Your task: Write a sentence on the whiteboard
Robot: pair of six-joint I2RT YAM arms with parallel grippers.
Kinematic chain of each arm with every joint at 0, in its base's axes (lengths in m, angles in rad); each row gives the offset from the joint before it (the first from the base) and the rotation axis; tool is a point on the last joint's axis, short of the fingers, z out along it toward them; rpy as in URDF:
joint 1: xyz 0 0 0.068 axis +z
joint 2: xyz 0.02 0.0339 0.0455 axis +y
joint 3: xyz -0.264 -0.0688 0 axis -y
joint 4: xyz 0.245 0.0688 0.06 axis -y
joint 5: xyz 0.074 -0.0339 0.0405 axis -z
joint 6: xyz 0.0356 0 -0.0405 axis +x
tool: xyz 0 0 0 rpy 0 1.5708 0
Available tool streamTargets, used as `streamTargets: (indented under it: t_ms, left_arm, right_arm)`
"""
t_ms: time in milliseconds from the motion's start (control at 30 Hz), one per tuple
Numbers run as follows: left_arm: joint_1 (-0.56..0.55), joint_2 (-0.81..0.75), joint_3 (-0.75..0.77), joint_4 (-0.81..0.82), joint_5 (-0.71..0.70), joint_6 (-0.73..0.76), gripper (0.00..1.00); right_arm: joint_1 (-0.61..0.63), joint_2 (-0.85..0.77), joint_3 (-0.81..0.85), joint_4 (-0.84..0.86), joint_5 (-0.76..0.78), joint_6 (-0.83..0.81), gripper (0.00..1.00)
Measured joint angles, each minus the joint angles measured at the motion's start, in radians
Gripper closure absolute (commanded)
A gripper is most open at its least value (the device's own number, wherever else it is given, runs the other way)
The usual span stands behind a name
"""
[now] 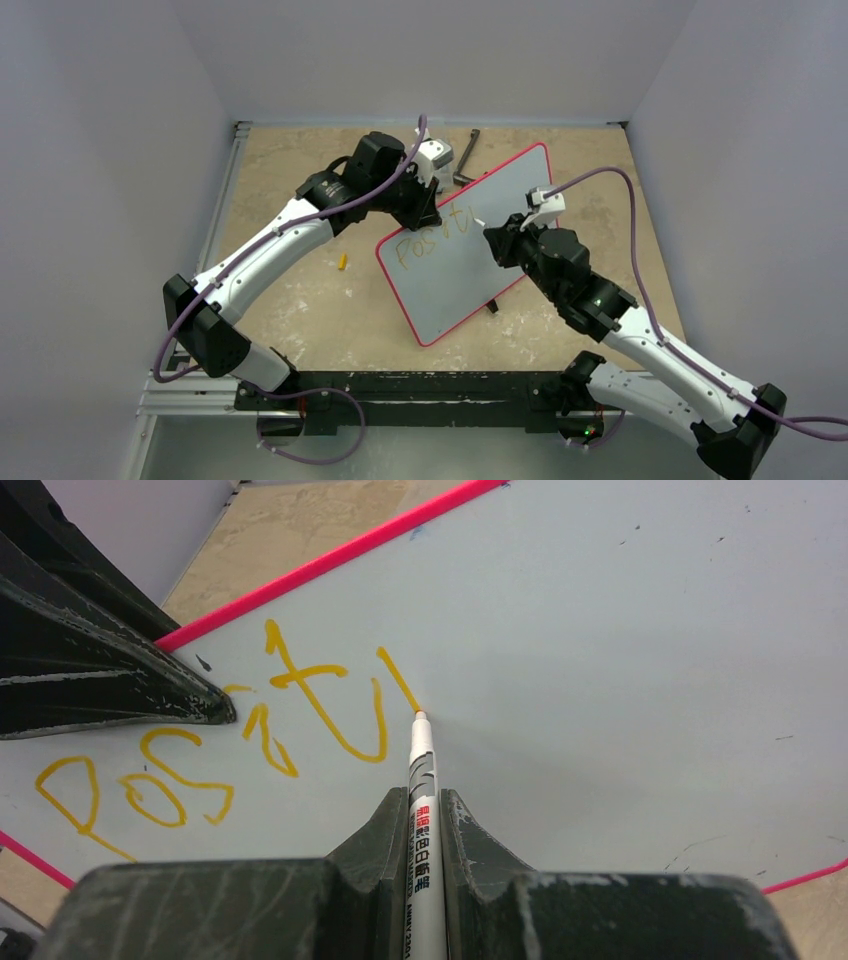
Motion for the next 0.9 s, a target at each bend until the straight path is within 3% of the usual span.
streamTargets:
  t_ms: [633, 900]
  left_arm:
    - [-0.004, -0.001, 0.000, 0.009, 0.016, 0.001, 1.00]
    - [-0.004, -0.001, 0.000, 0.009, 0.016, 0.001, 1.00]
  right_arm:
    - [0.000, -0.016, 0.109, -0.066, -0.031, -0.008, 1.00]
    - [0.000, 0.050, 0.152, -0.029, -0.039, -0.029, 1.00]
